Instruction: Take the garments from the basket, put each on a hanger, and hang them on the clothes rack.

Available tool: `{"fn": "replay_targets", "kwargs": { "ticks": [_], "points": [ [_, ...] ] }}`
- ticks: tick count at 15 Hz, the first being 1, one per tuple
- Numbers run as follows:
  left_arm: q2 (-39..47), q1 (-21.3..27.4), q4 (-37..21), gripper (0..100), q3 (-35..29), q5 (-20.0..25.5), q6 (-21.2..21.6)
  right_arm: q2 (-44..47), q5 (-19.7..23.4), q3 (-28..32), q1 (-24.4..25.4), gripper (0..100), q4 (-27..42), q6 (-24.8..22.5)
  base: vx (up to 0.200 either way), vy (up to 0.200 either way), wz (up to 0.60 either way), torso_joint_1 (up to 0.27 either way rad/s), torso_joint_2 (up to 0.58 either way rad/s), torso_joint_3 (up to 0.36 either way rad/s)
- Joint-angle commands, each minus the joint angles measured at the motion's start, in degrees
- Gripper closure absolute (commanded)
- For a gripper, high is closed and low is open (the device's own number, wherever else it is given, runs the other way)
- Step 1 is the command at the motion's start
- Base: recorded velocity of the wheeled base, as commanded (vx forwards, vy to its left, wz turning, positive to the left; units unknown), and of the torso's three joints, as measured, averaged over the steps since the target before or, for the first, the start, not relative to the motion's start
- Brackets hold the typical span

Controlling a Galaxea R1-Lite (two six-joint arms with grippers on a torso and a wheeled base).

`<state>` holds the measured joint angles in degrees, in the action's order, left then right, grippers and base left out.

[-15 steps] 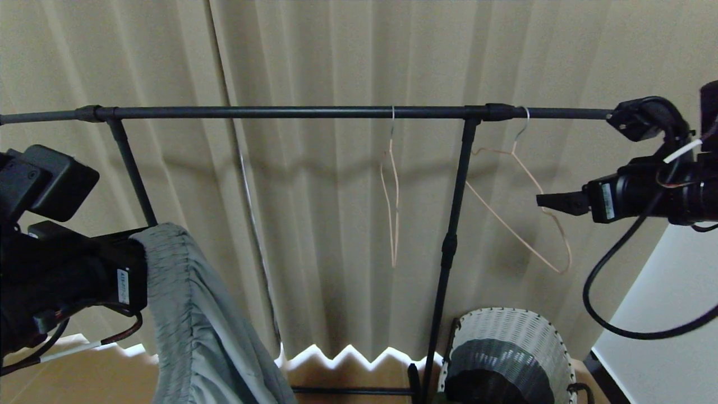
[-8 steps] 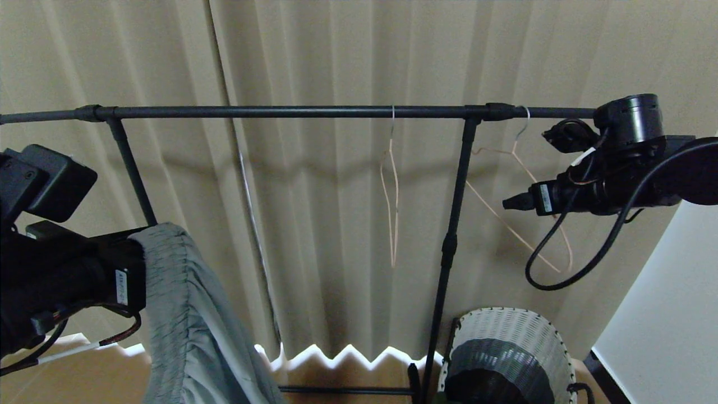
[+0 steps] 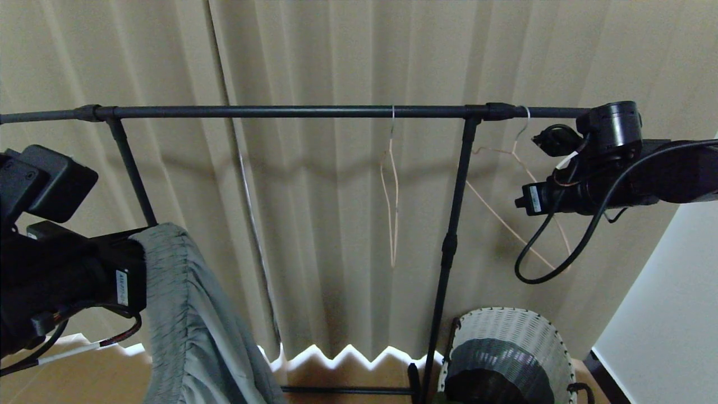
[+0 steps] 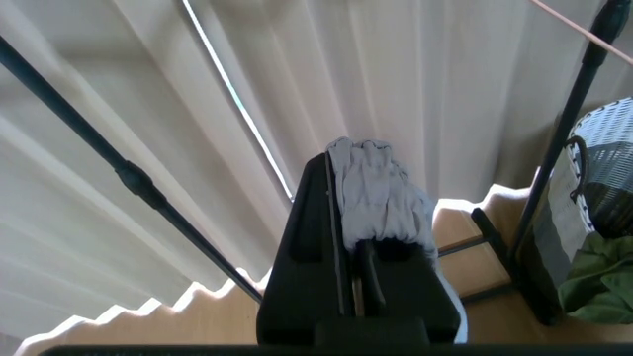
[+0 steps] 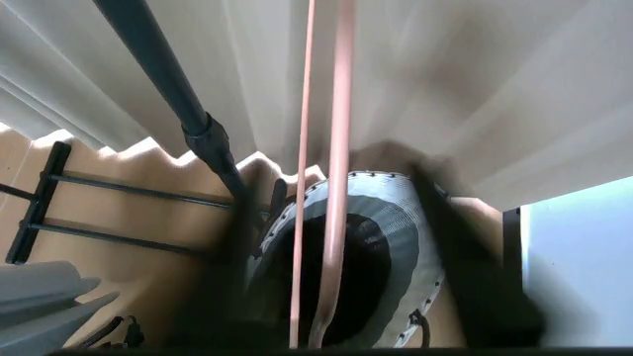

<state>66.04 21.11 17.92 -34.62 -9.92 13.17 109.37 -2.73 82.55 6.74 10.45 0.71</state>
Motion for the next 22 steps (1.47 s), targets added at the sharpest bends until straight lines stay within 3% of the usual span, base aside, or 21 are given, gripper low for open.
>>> {"fn": "replay_targets", "kwargs": {
  "ticks": [1,6,9,15,17,22],
  "points": [
    [0.0,0.0,0.1,100,0.0,0.0,0.3,-1.3,0.0,-0.2,0.0,100,0.1,0.0,0.0,0.0,0.0,0.0,0.0,0.0],
    [0.0,-0.2,0.1,100,0.0,0.0,0.6,-3.6,0.0,-1.4,0.0,100,-0.2,0.5,0.0,0.0,0.0,0.0,0.0,0.0],
    [0.0,-0.3,0.1,100,0.6,0.0,0.7,-7.4,-0.2,-3.1,-0.1,100,-0.9,3.6,0.0,0.0,0.0,0.0,0.0,0.0],
    [-0.1,-0.4,2.2,100,1.5,-0.2,3.8,-21.6,-0.3,-18.1,-0.2,100,-4.8,3.6,0.0,0.0,0.0,0.0,0.0,0.0],
    [-1.0,-0.5,3.2,100,2.6,-0.3,3.8,-27.4,-0.3,-26.0,-0.2,100,-8.3,3.0,0.0,0.0,0.0,0.0,0.0,0.0],
    [-0.2,-0.5,4.1,100,3.1,-0.3,3.8,-35.9,-0.3,-36.1,-0.2,100,-8.8,1.8,-0.2,0.0,0.0,-0.002,0.0,0.005]
  ]
}}
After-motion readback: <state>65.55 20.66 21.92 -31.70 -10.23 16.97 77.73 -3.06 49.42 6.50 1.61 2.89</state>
